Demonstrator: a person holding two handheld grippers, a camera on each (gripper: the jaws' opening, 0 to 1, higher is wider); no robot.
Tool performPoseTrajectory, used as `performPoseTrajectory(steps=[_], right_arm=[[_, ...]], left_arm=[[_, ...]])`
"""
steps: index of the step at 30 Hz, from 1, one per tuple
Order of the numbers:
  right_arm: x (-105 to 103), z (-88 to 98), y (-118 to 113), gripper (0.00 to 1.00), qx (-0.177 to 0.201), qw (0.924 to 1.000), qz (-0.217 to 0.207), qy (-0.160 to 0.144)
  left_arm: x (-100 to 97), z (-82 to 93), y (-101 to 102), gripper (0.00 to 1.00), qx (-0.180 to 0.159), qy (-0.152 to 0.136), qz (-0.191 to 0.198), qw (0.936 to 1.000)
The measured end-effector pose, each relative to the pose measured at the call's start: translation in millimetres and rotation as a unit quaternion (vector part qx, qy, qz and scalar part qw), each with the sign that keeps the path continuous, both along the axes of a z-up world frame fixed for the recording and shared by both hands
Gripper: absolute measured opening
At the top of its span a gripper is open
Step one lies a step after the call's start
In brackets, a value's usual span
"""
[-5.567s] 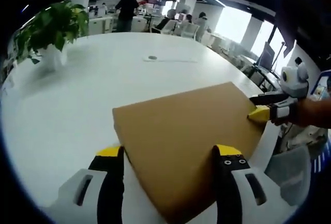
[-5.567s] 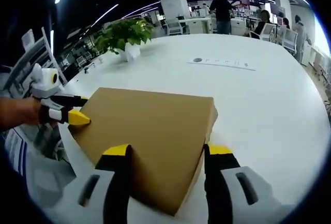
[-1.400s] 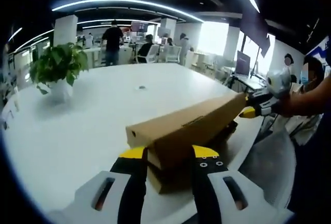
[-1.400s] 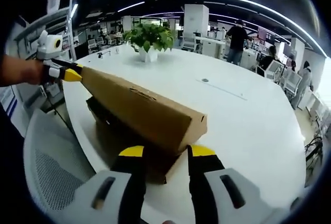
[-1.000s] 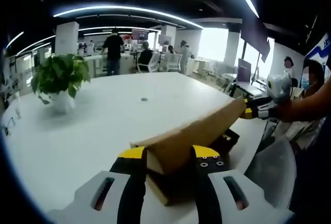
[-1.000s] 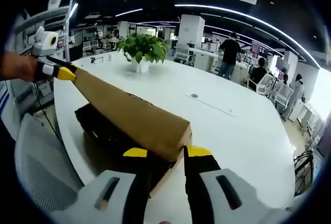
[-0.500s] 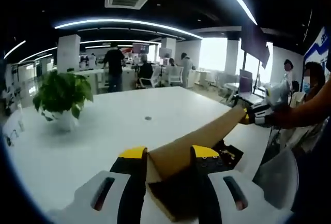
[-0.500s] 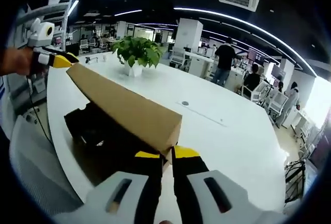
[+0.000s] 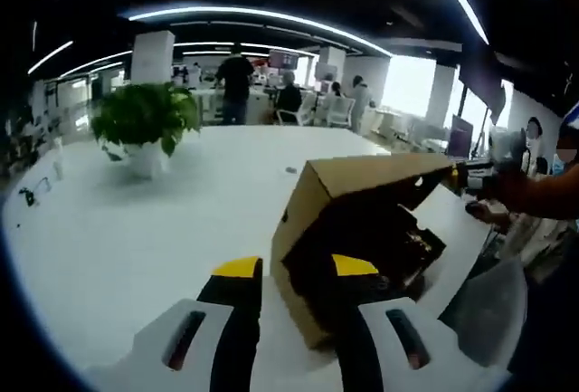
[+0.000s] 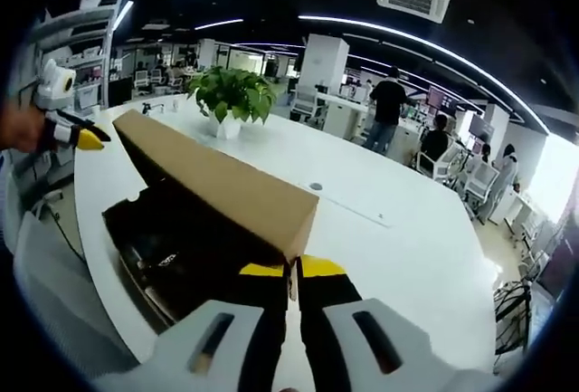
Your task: Operate the shoe box by opening the lid, removing the specified soft item, and placing it in the target area until the item is outside and the box remains undamaged.
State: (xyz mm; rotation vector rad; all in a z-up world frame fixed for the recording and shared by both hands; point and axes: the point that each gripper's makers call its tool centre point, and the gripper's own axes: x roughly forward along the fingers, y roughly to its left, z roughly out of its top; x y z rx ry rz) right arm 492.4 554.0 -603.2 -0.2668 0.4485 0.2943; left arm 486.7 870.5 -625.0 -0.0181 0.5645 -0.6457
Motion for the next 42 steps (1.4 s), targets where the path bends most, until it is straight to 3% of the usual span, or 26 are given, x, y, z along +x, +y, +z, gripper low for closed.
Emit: performPoseTrajectory(steps=[5,8,12,20,33,42], right_arm=[[4,1.6,0,0.01,-0.002,1.0000,0.000,0.004],[6,2.6,-1,0.01,-0.003,1.0000,-0.001,0.006],[11,4.2,-2,0.01,-0.002,1.0000,-0.004,0.007],[20,6.5,-3,0.01,-0.009,0.9999,-0.004,0.008],[36,10.4,-7,0.00,-0.030,0.9991,-0.028,0.014],[54,11.7,-13,0.00,0.000,0.9964,-0.079,0.030]], left_arm=[[-14.2,-38.7,-13,0.23,0.046,0.041,-0.037,0.9974],[-17.6,-57.4,-15,0.21,0.053,0.081,-0.029,0.9949],[-18.5,-70.7,-18,0.19,0.052,0.099,-0.032,0.9932],[-24.6,-86.8,-25,0.05,0.072,0.118,-0.071,0.9879],[-22.4,-85.2,-25,0.06,0.061,0.114,-0.099,0.9867],[-20.3,-89.1,-25,0.06,0.081,0.106,-0.126,0.9830]])
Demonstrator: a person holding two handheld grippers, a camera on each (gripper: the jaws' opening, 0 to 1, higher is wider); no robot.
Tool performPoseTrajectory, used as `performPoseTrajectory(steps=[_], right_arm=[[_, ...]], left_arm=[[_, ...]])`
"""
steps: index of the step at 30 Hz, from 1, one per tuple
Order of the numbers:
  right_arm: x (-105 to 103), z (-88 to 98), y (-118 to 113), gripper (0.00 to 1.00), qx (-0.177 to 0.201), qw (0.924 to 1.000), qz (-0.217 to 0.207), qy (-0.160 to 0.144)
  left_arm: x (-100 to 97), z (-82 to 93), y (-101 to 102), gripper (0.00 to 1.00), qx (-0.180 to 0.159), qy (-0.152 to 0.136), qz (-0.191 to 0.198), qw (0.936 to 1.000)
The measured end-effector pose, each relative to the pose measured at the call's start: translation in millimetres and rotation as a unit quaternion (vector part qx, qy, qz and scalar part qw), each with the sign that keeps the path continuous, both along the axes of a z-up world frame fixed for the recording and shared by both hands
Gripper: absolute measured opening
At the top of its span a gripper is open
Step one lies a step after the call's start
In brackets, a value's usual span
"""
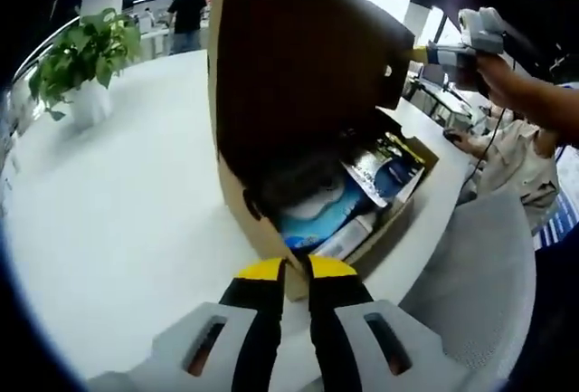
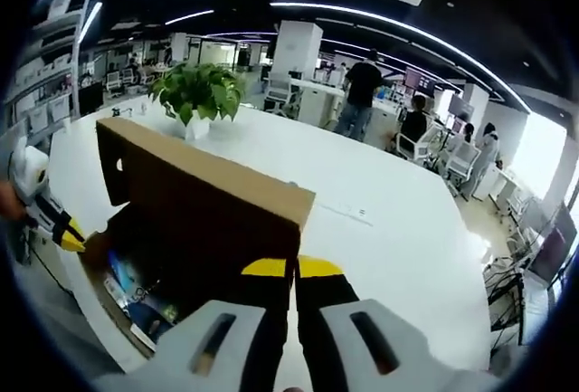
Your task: Operate the shoe box by opening the lid, removing the specified soft item, and placing it in the target area until the item is outside and the box remains undamaged.
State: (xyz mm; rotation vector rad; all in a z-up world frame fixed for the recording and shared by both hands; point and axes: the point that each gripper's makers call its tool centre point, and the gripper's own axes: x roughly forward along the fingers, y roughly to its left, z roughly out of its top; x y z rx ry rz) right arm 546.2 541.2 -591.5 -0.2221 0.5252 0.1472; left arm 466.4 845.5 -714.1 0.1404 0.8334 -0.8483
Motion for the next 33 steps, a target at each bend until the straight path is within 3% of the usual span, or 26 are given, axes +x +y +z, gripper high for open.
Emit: performPoseTrajectory(steps=[8,14,33], right_arm=[[15,-0.9,-3,0.00,-0.007,0.9995,-0.023,0.023],[26,-3.0,-6,0.00,-0.009,0.9995,-0.015,0.027],[74,-24.9,-12,0.00,0.006,0.9986,0.023,0.047]], left_arm=[[-1.4,0.2,3,0.07,-0.020,-0.006,-0.010,0.9997],[-1.3,-1.1,2,0.06,-0.019,-0.006,-0.007,0.9998],[-1.5,-3.1,1,0.06,0.015,-0.009,0.003,0.9998]])
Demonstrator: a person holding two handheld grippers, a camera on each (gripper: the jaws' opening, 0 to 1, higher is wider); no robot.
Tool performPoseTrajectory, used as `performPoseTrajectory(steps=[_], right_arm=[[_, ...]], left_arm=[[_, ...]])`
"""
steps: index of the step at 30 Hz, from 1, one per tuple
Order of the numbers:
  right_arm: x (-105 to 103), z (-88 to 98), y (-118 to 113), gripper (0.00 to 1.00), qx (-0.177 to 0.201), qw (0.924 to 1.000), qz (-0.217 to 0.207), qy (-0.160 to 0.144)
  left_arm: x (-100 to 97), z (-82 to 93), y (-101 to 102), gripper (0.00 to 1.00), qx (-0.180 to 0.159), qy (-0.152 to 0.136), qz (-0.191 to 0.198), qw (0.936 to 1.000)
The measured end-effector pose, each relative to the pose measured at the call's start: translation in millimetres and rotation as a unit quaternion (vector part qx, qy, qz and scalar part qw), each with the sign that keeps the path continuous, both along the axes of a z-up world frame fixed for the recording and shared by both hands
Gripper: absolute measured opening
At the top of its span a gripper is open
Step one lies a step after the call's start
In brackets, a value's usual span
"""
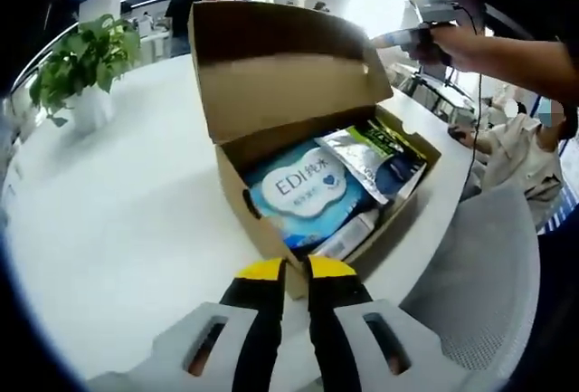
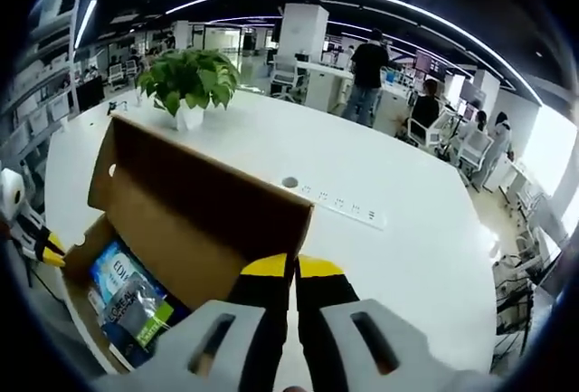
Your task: Operate the shoe box by opening the lid, removing the specified soft item, and placing it in the target area until the item is outside and the box remains undamaged.
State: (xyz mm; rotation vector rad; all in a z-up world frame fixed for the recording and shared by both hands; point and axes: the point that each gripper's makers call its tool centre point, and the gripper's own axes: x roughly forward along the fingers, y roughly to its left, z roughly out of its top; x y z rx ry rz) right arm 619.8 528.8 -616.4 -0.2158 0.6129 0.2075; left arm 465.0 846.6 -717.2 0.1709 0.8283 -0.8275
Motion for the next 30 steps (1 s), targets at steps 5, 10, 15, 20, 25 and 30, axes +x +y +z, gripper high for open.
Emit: performPoseTrajectory(steps=[5,10,15,20,25,30], right_arm=[[11,-9.5,-2,0.00,0.004,1.0000,0.003,0.009],[22,-21.2,-4,0.00,0.005,0.9997,0.011,0.021],[31,-33.8,-5,0.00,0.018,0.9989,0.013,0.041],[39,-47.8,-7,0.00,0.018,0.9974,0.022,0.066],[42,-59.9,-7,0.01,0.020,0.9964,0.024,0.078],[46,-73.5,-8,0.01,0.020,0.9950,0.025,0.094]], left_arm=[[0.3,0.0,1,0.06,0.000,0.004,0.005,1.0000],[0.3,0.4,1,0.06,-0.001,0.003,0.008,1.0000],[0.9,0.4,1,0.06,0.000,0.005,0.012,0.9999],[0.8,0.7,1,0.06,0.004,0.006,0.012,0.9999],[1.0,0.6,1,0.06,0.004,0.008,0.013,0.9999],[1.1,0.8,1,0.06,0.007,0.010,0.012,0.9999]])
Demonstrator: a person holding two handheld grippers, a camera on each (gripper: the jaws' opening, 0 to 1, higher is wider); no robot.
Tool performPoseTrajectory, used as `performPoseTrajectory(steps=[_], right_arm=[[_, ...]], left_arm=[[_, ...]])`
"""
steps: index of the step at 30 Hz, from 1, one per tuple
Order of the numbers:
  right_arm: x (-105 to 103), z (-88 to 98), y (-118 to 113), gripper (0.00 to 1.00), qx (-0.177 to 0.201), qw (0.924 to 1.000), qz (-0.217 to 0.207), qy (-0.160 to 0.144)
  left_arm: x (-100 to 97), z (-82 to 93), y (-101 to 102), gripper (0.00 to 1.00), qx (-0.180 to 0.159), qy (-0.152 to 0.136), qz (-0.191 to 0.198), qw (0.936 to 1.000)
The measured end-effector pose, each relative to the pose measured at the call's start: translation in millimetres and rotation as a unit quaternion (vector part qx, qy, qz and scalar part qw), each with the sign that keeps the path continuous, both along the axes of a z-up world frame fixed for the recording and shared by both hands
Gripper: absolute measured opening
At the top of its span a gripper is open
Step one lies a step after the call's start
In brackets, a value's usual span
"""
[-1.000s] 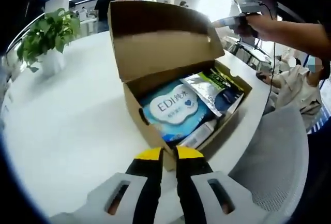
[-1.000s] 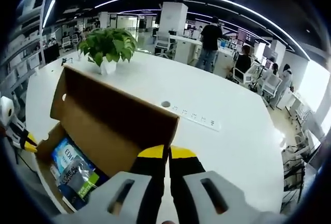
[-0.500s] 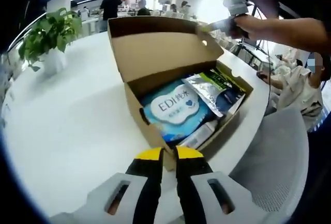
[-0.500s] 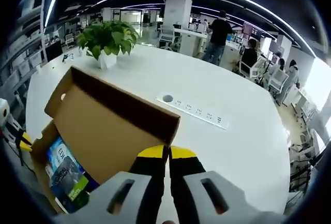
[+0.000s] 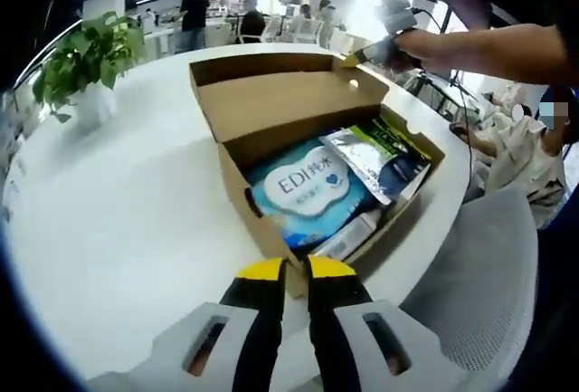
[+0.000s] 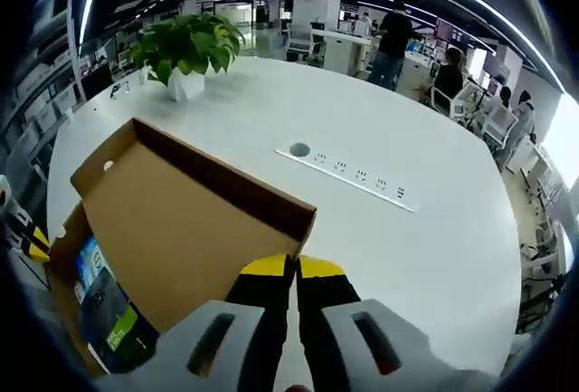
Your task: Operate the shoe box by opening the lid, removing the specified soft item, and placing it in the target area until the item is outside and the box remains undamaged.
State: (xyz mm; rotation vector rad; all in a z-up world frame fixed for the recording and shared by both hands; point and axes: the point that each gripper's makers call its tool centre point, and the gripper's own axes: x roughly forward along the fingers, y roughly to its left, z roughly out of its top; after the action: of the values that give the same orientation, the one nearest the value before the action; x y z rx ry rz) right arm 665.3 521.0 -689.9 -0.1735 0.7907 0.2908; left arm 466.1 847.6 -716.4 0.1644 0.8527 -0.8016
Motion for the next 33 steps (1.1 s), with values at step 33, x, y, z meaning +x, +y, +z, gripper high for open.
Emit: performPoseTrajectory(steps=[33], right_arm=[[-2,-60.8,-2,0.03,-0.003,0.9981,0.000,0.062]], left_arm=[[-0.3,0.8,0,0.05,0.006,0.003,0.011,0.9999]])
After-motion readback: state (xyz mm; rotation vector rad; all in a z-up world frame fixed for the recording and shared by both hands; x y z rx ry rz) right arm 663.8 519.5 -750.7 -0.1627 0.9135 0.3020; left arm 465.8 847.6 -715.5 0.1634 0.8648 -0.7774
